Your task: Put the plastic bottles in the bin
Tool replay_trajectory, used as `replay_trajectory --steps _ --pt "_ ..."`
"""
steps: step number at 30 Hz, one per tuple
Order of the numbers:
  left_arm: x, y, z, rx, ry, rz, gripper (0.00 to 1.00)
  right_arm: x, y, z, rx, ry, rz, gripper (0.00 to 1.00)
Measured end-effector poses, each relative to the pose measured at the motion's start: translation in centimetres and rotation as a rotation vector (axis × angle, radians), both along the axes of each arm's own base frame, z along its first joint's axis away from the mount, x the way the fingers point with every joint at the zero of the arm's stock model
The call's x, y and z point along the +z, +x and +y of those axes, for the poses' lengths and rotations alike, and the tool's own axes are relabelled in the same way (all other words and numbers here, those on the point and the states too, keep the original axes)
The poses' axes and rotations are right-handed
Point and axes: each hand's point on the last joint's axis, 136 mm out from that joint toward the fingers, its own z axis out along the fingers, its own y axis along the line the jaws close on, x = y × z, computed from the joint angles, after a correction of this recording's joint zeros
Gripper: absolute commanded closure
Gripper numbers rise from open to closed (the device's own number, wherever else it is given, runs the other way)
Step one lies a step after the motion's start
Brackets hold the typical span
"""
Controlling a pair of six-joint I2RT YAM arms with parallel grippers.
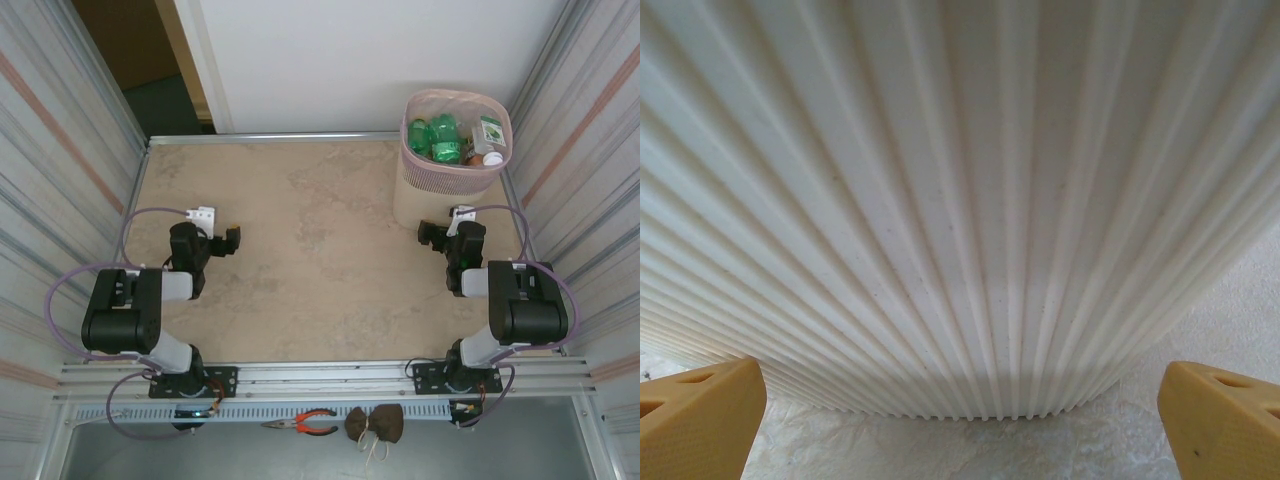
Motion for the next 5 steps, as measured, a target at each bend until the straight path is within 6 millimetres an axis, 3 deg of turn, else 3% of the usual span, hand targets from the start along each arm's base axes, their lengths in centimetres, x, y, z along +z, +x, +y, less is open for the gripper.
replay_trajectory --steps 5 --pt "0.0 0.0 0.0 0.0 0.0 0.0 0.01 -0.03 0.07 0.0 0.0 0.0 0.003 0.01"
